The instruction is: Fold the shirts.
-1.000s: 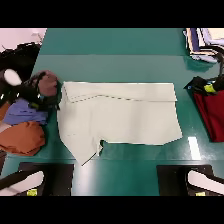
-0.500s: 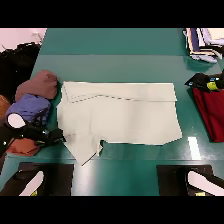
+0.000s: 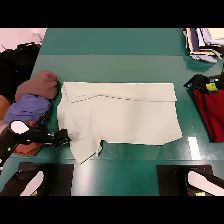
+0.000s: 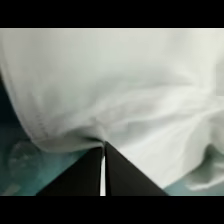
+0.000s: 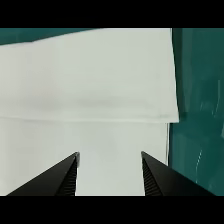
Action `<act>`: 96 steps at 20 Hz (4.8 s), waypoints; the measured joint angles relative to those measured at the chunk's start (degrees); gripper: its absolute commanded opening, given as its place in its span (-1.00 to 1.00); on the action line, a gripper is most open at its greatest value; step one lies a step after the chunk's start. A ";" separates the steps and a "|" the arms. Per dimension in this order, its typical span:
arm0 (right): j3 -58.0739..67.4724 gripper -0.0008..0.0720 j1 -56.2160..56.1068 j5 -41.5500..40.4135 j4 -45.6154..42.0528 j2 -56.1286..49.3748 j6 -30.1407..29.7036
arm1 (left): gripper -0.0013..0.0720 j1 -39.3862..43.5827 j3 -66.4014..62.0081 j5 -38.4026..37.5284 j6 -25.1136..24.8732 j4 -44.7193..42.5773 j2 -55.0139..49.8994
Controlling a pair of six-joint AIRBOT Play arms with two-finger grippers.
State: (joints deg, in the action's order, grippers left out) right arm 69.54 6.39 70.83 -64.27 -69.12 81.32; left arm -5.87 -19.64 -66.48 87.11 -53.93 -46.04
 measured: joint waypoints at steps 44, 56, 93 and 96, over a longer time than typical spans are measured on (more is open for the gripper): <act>-19.12 -0.93 -7.58 11.45 -5.49 18.21 7.69 | -0.90 0.00 -31.15 -12.55 -0.94 -8.39 1.79; 10.71 0.05 -12.11 3.56 -5.86 -18.21 4.68 | 0.31 0.00 -44.68 6.97 -9.49 -7.13 -33.73; 19.37 -0.93 -5.20 10.40 25.00 -14.08 -9.33 | -0.90 34.95 -71.34 10.10 -3.98 2.99 -60.19; 24.63 -0.93 -10.64 9.94 25.59 -13.38 -8.02 | -0.90 36.44 -72.94 10.75 -3.28 3.10 -62.42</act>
State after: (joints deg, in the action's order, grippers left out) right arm 94.17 -4.25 80.77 -38.68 -82.50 73.30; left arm 30.57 -92.58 -55.72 83.83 -50.83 -108.47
